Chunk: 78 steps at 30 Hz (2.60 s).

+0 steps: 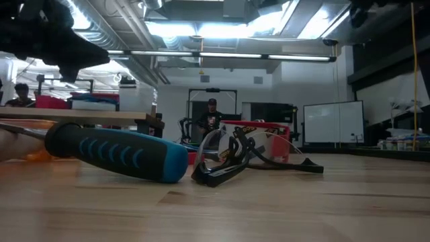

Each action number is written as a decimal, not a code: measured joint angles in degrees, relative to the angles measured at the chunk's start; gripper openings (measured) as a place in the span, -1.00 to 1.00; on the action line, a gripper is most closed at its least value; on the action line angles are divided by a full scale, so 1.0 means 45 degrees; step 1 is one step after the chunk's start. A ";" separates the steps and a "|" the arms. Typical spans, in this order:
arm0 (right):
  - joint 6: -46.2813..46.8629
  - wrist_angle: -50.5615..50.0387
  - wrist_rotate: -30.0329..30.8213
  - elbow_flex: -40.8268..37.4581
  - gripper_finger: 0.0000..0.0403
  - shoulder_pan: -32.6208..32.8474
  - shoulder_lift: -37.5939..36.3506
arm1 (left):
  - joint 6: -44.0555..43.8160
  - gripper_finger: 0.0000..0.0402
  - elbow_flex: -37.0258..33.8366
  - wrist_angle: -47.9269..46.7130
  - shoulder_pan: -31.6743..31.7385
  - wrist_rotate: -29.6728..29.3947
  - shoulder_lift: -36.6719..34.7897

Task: Coil cords
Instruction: Return to Home Position

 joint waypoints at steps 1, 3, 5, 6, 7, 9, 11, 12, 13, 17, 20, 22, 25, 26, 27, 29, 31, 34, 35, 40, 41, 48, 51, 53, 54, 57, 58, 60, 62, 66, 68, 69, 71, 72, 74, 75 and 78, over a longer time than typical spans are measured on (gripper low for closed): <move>0.0000 -0.0284 -0.0014 0.0000 -0.81 0.0004 -0.0178 | 0.0234 -0.64 0.0000 -0.0016 0.0002 0.0105 -0.0102; 0.0000 -0.0870 -0.0014 0.0000 -0.82 0.0001 -0.0611 | 0.0685 -0.64 0.0000 0.0011 0.0005 0.0482 -0.0342; -0.0003 -0.1381 -0.0002 0.0000 -0.82 0.0003 -0.1106 | 0.1007 -0.64 -0.0005 -0.0007 0.0005 0.0932 -0.0592; -0.0008 -0.1588 0.0025 0.0003 -0.82 0.0005 -0.1334 | 0.1168 -0.64 -0.0005 -0.0001 0.0004 0.1144 -0.0659; -0.0017 -0.1774 0.0119 0.0010 -0.82 0.0005 -0.1576 | 0.1264 -0.64 -0.0005 0.0082 0.0002 0.1301 -0.0652; -0.0051 -0.2250 0.0336 0.0010 -0.82 0.0000 -0.2081 | 0.1414 -0.64 -0.0005 -0.0002 0.0005 0.1563 -0.0640; -0.0076 -0.2398 0.0490 0.0010 -0.82 0.0003 -0.2575 | 0.1502 -0.64 -0.0005 0.0008 0.0005 0.1623 -0.0641; -0.0079 -0.2531 0.0521 0.0010 -0.82 0.0005 -0.2807 | 0.1578 -0.64 -0.0005 0.0012 0.0005 0.1640 -0.0645; -0.0097 -0.2673 0.0608 0.0010 -0.82 0.0003 -0.3032 | 0.1611 -0.64 -0.0005 0.0005 0.0005 0.1644 -0.0645; -0.0295 -0.3409 0.0705 0.0010 -0.82 0.0004 -0.3943 | 0.1993 -0.64 -0.0005 0.0101 0.0010 0.1945 -0.0643; -0.0294 -0.4227 0.0956 0.0015 -0.82 0.0000 -0.4547 | 0.2941 -0.64 -0.0010 0.0735 0.0010 0.2696 -0.0644; -0.0301 -0.4565 0.1074 0.0015 -0.82 0.0000 -0.4916 | 0.3702 -0.64 -0.0010 0.1273 0.0010 0.3400 -0.0645; -0.0297 -0.5057 0.1147 0.0010 -0.82 0.0000 -0.5387 | 0.4426 -0.64 -0.0010 0.1747 0.0010 0.4502 -0.0645; -0.0301 -0.5158 0.1147 0.0010 -0.82 0.0003 -0.5546 | 0.4482 -0.64 -0.0010 0.1739 0.0010 0.4736 -0.0645; -0.0301 -0.5211 0.1147 0.0010 -0.82 0.0000 -0.5653 | 0.4470 -0.64 -0.0010 0.1632 0.0010 0.4892 -0.0645; -0.0298 -0.5384 0.1140 0.0022 -0.82 0.0000 -0.5653 | 0.4207 -0.64 -0.0170 0.1557 0.0010 0.4965 -0.0645; -0.0302 -0.5716 0.1108 0.0010 -0.81 0.0000 -0.5647 | 0.3896 -0.64 -0.0645 0.1859 0.0010 0.5120 -0.0645; -0.0335 -0.5911 0.1161 0.0009 -0.82 0.0004 -0.5652 | 0.3460 -0.64 -0.1410 0.2509 0.0006 0.5249 -0.0629; -0.0335 -0.5919 0.1142 0.0005 -0.82 0.0000 -0.5652 | 0.3288 -0.64 -0.1394 0.2668 0.0010 0.5371 -0.0625; -0.0465 -0.5782 0.1147 0.0000 -0.81 0.0000 -0.5652 | 0.3750 -0.64 -0.1399 0.2989 0.0010 0.5458 -0.0645; -0.0615 -0.5888 0.1147 -0.0005 -0.82 0.0000 -0.5652 | 0.3945 -0.64 -0.1399 0.3014 0.0010 0.5462 -0.0645; -0.1275 -0.6936 0.1147 -0.0019 -0.82 0.0000 -0.5652 | 0.4389 -0.64 -0.1399 0.2880 0.0010 0.5458 -0.0641; -0.1430 -0.7289 0.1144 -0.0019 -0.82 0.0000 -0.5652 | 0.4424 -0.64 -0.1399 0.2844 0.0010 0.5462 -0.0645; -0.1562 -0.7478 0.1144 -0.0019 -0.82 0.0001 -0.5652 | 0.4422 -0.64 -0.1399 0.2753 0.0010 0.5460 -0.0640; -0.1570 -0.7603 0.1150 -0.0019 -0.82 0.0000 -0.5652 | 0.4393 -0.64 -0.1399 0.2746 0.0010 0.5462 -0.0640; -0.1593 -0.7683 0.1477 -0.0019 -0.82 0.0000 -0.5652 | 0.4265 -0.64 -0.1402 0.2606 0.0010 0.5461 -0.0641; -0.1598 -0.7683 0.1745 -0.0019 -0.81 0.0004 -0.5652 | 0.4204 -0.64 -0.1404 0.2543 0.0010 0.5460 -0.0640; -0.1600 -0.7678 0.2437 -0.0019 -0.82 0.0004 -0.5652 | 0.4164 -0.64 -0.1404 0.2533 0.0010 0.5457 -0.0640; -0.1600 -0.7479 0.3142 -0.0050 -0.82 0.0000 -0.5652 | 0.4161 -0.64 -0.1404 0.2558 0.0010 0.5457 -0.0644; -0.1214 -0.4555 0.3437 -0.0968 -0.82 0.0000 -0.5652 | 0.4137 -0.64 -0.1404 0.2625 0.0010 0.5457 -0.0642; -0.0718 -0.2501 0.3443 -0.1759 -0.82 0.0000 -0.5647 | 0.4135 -0.64 -0.1404 0.2655 0.0010 0.5457 -0.0642; -0.0401 -0.1575 0.3387 -0.2187 -0.82 0.0002 -0.5626 | 0.4131 -0.64 -0.1404 0.2674 0.0010 0.5457 -0.0643; 0.0229 -0.0088 0.3170 -0.3146 -0.82 0.0000 -0.5561 | 0.4082 -0.64 -0.1404 0.2669 0.0010 0.5457 -0.0640; 0.0525 0.0398 0.3015 -0.3600 -0.82 0.0000 -0.5550 | 0.3995 -0.64 -0.1404 0.2674 0.0010 0.5457 -0.0645; 0.1018 0.1258 0.2763 -0.4497 -0.82 0.0005 -0.5550 | 0.3957 -0.64 -0.1404 0.2687 0.0010 0.5457 -0.0641; 0.1221 0.1546 0.2613 -0.4860 -0.82 0.0005 -0.5550 | 0.3953 -0.64 -0.1404 0.2691 0.0008 0.5457 -0.0645; 0.1554 0.1900 0.2450 -0.5786 -0.82 0.0005 -0.5550 | 0.3852 -0.64 -0.1404 0.2718 0.0010 0.5457 -0.0640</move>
